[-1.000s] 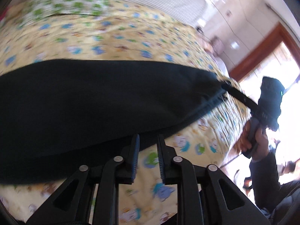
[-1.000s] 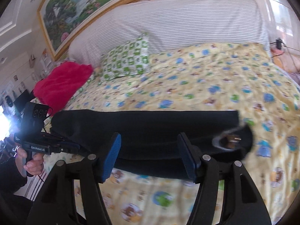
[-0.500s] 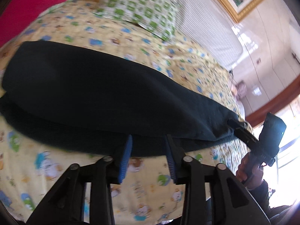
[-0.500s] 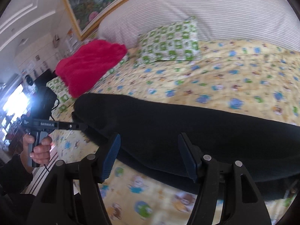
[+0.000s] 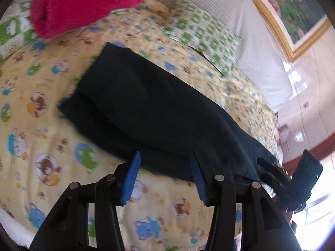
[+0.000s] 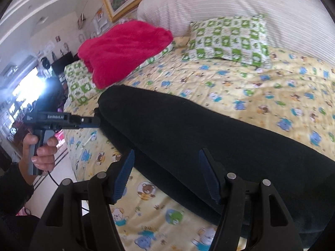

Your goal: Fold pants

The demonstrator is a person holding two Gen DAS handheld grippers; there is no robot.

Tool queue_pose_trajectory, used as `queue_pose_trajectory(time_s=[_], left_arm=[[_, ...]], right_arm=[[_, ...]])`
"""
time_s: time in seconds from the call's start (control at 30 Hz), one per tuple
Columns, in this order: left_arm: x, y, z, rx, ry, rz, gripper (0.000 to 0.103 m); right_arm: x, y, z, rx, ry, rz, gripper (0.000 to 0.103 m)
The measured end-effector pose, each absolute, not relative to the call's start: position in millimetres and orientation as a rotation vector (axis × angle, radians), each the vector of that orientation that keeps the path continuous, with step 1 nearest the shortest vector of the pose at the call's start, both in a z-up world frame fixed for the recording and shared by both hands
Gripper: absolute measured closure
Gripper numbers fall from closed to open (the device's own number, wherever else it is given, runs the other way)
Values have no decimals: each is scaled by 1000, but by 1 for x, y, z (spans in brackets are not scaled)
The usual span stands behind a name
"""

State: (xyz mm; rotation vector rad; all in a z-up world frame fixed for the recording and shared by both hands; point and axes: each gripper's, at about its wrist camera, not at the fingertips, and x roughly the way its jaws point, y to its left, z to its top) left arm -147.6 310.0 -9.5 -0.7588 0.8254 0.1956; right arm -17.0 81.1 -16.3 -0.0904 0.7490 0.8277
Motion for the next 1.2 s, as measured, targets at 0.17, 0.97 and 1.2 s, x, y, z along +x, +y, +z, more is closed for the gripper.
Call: queue_pose_trajectory(time_s=[0.17, 0.97, 1.2], left_arm=[[-150, 331, -14, -797, 819, 264, 53], [-140, 352, -10, -842, 771, 383, 96], [-158, 344, 8, -789, 749, 383, 96]], right_arm=[[-16, 109, -27, -229, 762, 800, 38], [-6, 111, -31, -361, 725, 710, 92], [-25, 103, -11, -323, 700, 783, 94]])
